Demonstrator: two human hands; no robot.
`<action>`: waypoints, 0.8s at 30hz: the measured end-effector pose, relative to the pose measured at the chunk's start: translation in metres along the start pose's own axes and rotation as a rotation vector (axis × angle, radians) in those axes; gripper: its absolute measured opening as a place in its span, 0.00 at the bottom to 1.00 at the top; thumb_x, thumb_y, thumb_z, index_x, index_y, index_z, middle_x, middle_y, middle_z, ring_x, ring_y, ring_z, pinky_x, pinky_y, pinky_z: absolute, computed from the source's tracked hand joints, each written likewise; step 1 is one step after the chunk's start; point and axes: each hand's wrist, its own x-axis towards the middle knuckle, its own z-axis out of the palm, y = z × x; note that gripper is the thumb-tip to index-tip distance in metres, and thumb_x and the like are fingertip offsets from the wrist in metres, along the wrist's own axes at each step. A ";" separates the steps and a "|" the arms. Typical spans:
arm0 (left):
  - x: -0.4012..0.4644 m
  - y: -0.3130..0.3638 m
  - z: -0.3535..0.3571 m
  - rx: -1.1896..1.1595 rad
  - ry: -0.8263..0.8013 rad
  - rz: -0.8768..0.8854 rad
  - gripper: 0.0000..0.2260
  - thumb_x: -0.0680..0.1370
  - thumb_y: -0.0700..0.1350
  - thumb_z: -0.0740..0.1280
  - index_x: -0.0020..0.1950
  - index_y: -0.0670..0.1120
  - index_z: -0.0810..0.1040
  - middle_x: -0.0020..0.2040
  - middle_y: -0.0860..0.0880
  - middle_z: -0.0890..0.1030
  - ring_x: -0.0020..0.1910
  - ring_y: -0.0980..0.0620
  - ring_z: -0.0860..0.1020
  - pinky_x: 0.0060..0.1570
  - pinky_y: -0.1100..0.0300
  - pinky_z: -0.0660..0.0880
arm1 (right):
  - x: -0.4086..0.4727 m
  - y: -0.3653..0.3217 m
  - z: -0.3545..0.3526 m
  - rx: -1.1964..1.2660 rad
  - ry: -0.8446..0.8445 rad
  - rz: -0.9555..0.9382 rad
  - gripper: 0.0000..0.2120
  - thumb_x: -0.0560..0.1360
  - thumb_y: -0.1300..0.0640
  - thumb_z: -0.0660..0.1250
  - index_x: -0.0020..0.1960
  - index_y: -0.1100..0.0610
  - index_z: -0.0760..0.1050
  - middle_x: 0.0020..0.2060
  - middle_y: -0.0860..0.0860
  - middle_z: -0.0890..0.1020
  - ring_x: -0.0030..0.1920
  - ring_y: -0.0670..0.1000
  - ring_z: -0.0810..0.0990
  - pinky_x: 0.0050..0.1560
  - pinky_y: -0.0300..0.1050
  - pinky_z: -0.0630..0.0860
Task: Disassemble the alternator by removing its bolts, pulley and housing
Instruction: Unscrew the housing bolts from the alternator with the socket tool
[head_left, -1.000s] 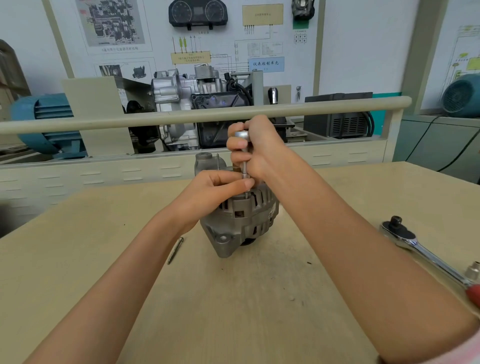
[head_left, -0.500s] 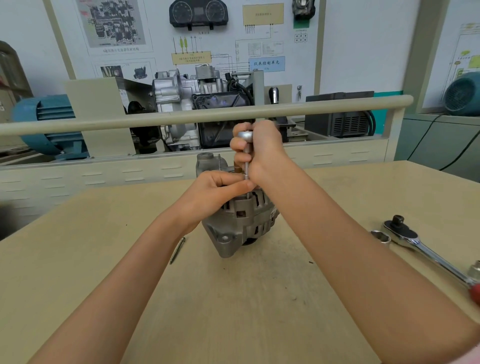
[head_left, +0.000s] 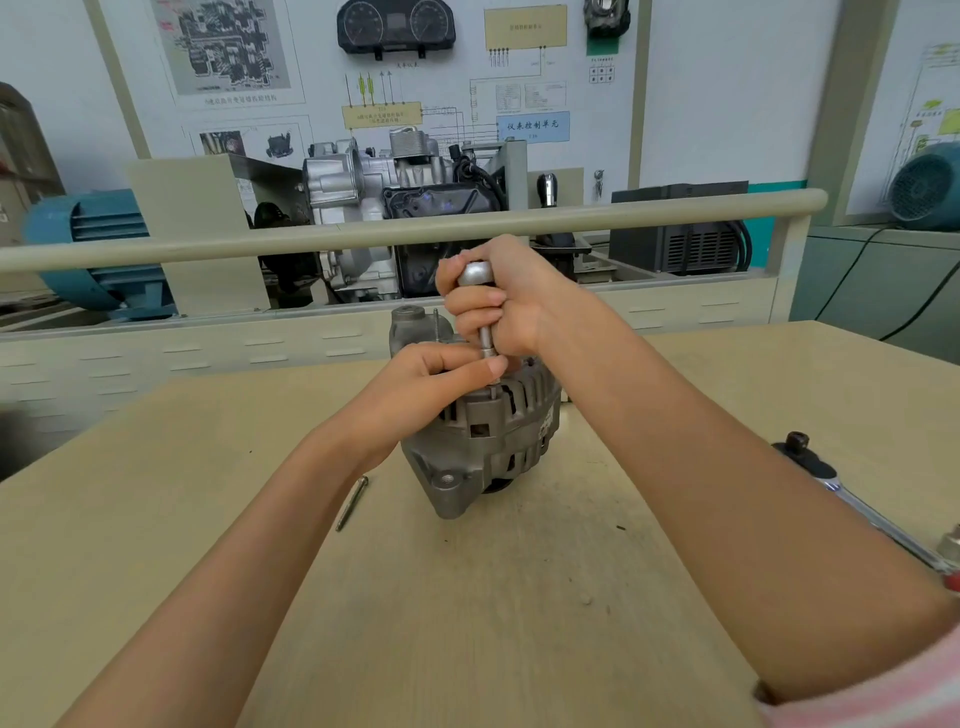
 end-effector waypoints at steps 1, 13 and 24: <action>0.000 0.000 0.000 -0.003 -0.001 -0.002 0.09 0.75 0.51 0.66 0.51 0.53 0.84 0.50 0.55 0.85 0.51 0.60 0.82 0.49 0.72 0.75 | 0.001 -0.001 -0.002 -0.009 -0.025 0.027 0.15 0.79 0.62 0.48 0.35 0.58 0.66 0.21 0.47 0.72 0.13 0.43 0.56 0.13 0.33 0.52; 0.000 -0.002 0.001 0.004 0.031 0.017 0.09 0.72 0.51 0.69 0.49 0.52 0.85 0.48 0.55 0.85 0.50 0.61 0.82 0.47 0.73 0.75 | -0.005 0.001 -0.009 0.098 -0.186 0.075 0.14 0.81 0.57 0.50 0.42 0.59 0.69 0.20 0.46 0.72 0.12 0.43 0.59 0.16 0.31 0.50; 0.000 -0.001 0.002 0.060 0.072 0.006 0.07 0.76 0.46 0.68 0.44 0.53 0.86 0.45 0.51 0.86 0.46 0.55 0.83 0.46 0.66 0.78 | -0.007 0.020 0.007 0.084 0.347 -0.438 0.15 0.82 0.59 0.45 0.40 0.57 0.64 0.27 0.52 0.71 0.13 0.43 0.58 0.16 0.30 0.52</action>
